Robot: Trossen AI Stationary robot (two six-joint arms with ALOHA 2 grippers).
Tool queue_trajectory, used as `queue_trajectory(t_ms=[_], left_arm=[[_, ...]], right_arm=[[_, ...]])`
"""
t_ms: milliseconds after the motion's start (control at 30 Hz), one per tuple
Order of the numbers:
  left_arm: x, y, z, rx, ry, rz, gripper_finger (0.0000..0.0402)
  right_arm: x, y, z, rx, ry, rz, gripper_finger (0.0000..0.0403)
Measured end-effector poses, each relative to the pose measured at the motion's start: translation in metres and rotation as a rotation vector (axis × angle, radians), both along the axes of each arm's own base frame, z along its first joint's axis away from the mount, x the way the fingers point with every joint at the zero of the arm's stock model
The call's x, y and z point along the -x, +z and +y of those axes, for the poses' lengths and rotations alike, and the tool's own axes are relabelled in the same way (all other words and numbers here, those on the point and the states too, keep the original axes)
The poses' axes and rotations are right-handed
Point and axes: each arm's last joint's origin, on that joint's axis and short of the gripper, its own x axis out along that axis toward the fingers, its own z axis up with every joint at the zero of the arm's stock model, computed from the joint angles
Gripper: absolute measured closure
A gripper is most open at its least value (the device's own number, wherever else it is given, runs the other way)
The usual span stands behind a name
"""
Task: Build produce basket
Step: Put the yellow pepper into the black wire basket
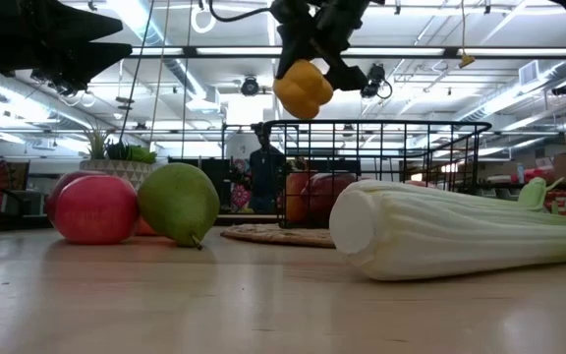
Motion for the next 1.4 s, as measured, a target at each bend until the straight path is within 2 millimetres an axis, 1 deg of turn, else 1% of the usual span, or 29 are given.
queue_trajectory(t_ms=[267,433,700,933,1100,1400], left_arm=[[0.0,0.0,0.0,0.0,0.0,0.0,0.012],[0.0,0.0,0.0,0.0,0.0,0.0,0.012],[0.0,0.0,0.0,0.0,0.0,0.0,0.012],[0.0,0.0,0.0,0.0,0.0,0.0,0.012],[0.0,0.0,0.0,0.0,0.0,0.0,0.012],[0.0,0.0,0.0,0.0,0.0,0.0,0.012]], right_arm=[[0.004,0.0,-0.013,-0.047,0.022,-0.019,0.0088],[0.006,0.0,-0.015,-0.046,0.062,-0.014,0.0088],[0.014,-0.004,-0.02,-0.011,0.145,0.048,0.0088],[0.018,-0.006,-0.016,0.0,0.198,0.089,0.0088],[0.02,-0.007,-0.013,0.044,0.221,0.13,0.0088],[0.024,-0.009,-0.011,0.043,0.26,0.176,0.0088]])
